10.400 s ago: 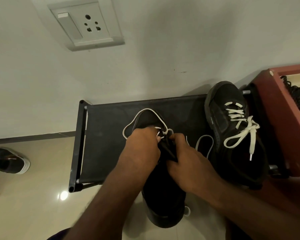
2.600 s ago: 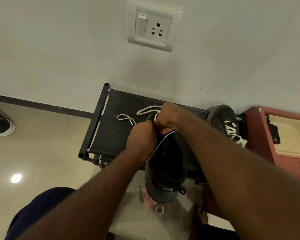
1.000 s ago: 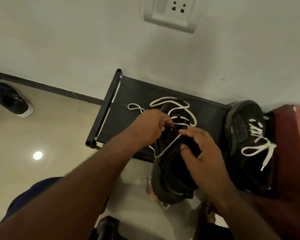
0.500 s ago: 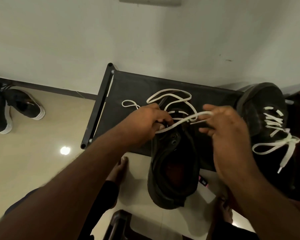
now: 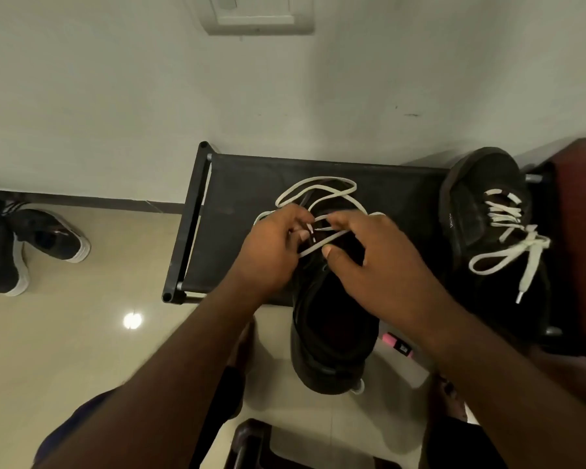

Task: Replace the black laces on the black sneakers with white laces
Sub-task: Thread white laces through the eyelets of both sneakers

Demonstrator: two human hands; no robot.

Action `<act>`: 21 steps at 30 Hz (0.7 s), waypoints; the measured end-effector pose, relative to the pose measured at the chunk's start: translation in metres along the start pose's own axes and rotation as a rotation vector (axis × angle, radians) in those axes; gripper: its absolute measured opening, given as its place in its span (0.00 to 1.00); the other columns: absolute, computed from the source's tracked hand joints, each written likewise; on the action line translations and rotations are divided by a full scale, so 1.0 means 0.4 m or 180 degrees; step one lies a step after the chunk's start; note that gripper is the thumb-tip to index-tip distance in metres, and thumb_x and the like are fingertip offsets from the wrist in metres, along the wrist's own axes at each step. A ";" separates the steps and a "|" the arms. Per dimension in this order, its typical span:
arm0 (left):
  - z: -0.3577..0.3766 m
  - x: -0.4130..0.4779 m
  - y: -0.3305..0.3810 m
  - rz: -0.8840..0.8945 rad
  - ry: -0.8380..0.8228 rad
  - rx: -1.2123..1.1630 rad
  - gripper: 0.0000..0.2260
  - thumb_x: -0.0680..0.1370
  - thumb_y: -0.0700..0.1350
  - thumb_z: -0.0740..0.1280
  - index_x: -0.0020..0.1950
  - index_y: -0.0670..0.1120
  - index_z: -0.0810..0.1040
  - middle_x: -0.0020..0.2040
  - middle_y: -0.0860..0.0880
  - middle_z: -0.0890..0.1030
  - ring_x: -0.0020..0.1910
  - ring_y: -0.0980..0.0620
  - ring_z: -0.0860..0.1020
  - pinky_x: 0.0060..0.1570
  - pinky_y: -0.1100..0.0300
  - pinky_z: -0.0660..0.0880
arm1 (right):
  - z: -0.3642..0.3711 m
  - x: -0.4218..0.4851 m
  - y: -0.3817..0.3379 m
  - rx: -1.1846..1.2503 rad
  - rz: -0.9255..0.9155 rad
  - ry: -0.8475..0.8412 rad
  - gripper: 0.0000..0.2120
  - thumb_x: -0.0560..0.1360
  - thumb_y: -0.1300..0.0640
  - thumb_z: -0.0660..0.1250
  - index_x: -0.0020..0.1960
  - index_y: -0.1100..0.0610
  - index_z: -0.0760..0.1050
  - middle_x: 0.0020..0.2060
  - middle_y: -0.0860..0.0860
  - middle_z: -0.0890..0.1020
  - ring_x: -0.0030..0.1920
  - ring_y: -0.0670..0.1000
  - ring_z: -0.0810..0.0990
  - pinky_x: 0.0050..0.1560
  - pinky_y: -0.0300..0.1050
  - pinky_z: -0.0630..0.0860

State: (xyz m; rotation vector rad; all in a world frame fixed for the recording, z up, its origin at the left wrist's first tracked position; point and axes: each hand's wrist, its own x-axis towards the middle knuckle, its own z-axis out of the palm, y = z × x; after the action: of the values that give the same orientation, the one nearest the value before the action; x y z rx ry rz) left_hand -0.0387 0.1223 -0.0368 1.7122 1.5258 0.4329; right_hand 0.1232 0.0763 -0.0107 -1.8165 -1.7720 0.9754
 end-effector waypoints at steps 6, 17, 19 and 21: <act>0.005 0.017 0.006 -0.0753 0.0144 -0.0987 0.09 0.78 0.53 0.68 0.51 0.48 0.79 0.43 0.50 0.82 0.43 0.54 0.82 0.44 0.57 0.79 | 0.006 -0.017 -0.004 -0.0597 -0.0308 0.0326 0.07 0.76 0.46 0.66 0.47 0.49 0.77 0.44 0.43 0.78 0.54 0.46 0.71 0.55 0.51 0.72; 0.020 0.018 0.016 -0.0746 0.0186 -0.0406 0.07 0.76 0.52 0.72 0.43 0.49 0.79 0.39 0.51 0.82 0.38 0.55 0.81 0.43 0.54 0.81 | -0.037 0.005 -0.048 -0.1656 -0.0281 -0.0793 0.07 0.80 0.49 0.64 0.54 0.47 0.80 0.49 0.44 0.69 0.61 0.48 0.67 0.62 0.52 0.66; 0.015 0.019 0.016 -0.0791 0.0176 -0.0380 0.08 0.76 0.50 0.71 0.42 0.48 0.80 0.38 0.50 0.82 0.38 0.54 0.82 0.43 0.54 0.81 | -0.036 0.016 -0.028 -0.1389 -0.0452 -0.0473 0.07 0.81 0.53 0.64 0.50 0.51 0.80 0.47 0.47 0.73 0.56 0.50 0.71 0.58 0.51 0.70; 0.010 0.026 0.016 -0.0907 0.0144 -0.0511 0.08 0.76 0.47 0.72 0.42 0.43 0.82 0.38 0.46 0.83 0.39 0.50 0.83 0.43 0.54 0.82 | -0.063 0.024 -0.011 -0.0622 -0.0389 0.0637 0.08 0.81 0.57 0.64 0.47 0.57 0.80 0.44 0.52 0.79 0.50 0.53 0.76 0.52 0.47 0.72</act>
State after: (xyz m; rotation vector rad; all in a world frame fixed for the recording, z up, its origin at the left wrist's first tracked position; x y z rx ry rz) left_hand -0.0295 0.1309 -0.0372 1.3461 1.6890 0.4340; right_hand 0.1380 0.0906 0.0074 -1.8234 -1.8797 0.5694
